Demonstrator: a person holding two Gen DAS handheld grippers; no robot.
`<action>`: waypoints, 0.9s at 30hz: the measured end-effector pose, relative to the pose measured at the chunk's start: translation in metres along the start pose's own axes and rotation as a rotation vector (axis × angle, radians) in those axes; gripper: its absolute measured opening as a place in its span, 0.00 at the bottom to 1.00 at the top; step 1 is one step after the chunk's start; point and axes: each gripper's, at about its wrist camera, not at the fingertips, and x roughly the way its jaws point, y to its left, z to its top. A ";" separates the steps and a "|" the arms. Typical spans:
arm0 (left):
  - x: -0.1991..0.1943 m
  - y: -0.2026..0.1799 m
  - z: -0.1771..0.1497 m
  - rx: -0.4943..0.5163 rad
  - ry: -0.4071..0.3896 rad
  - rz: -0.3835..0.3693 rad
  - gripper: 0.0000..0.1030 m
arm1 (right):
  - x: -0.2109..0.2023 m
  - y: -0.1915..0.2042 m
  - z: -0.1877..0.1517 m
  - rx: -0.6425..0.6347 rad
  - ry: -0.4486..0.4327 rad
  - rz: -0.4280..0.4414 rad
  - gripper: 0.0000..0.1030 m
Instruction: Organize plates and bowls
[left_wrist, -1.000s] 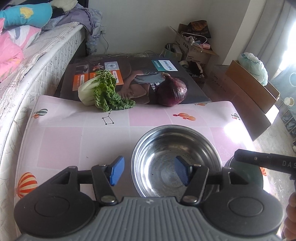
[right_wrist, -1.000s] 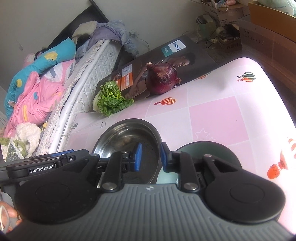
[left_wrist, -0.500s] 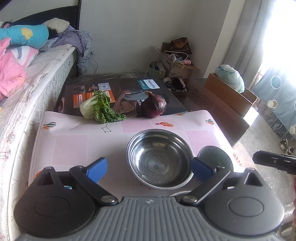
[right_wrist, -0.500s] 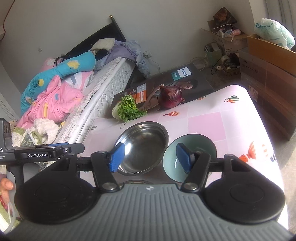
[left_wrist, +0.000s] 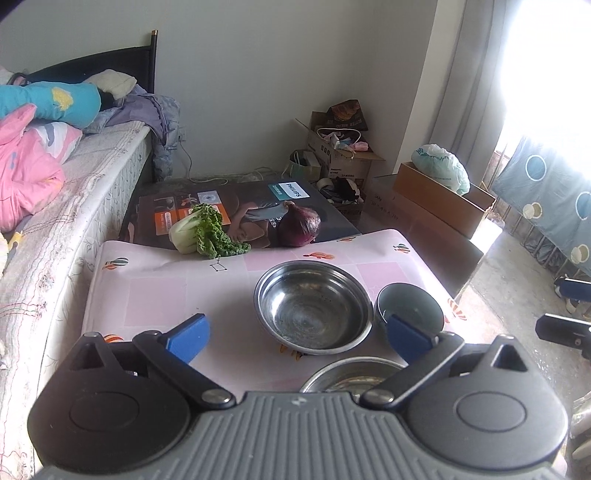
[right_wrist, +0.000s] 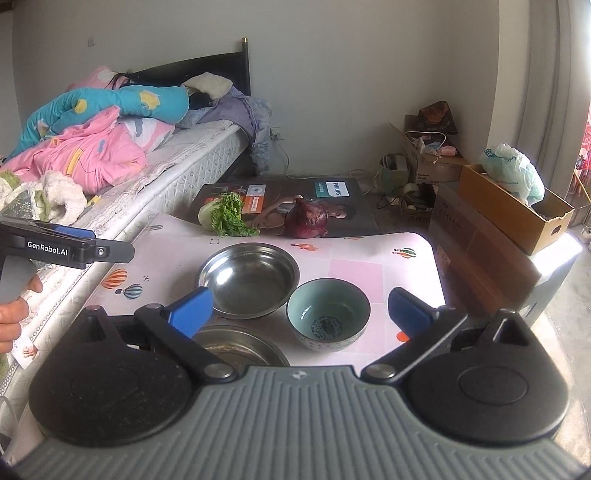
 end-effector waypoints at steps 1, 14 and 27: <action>-0.002 -0.001 -0.002 0.002 0.005 -0.002 1.00 | -0.004 0.003 0.000 -0.004 0.002 -0.017 0.99; -0.009 -0.009 -0.016 -0.034 0.038 -0.079 1.00 | -0.052 -0.017 -0.015 0.041 -0.094 -0.020 0.99; 0.028 -0.060 -0.009 0.025 0.089 -0.190 1.00 | -0.046 -0.100 -0.039 0.285 -0.104 0.069 0.99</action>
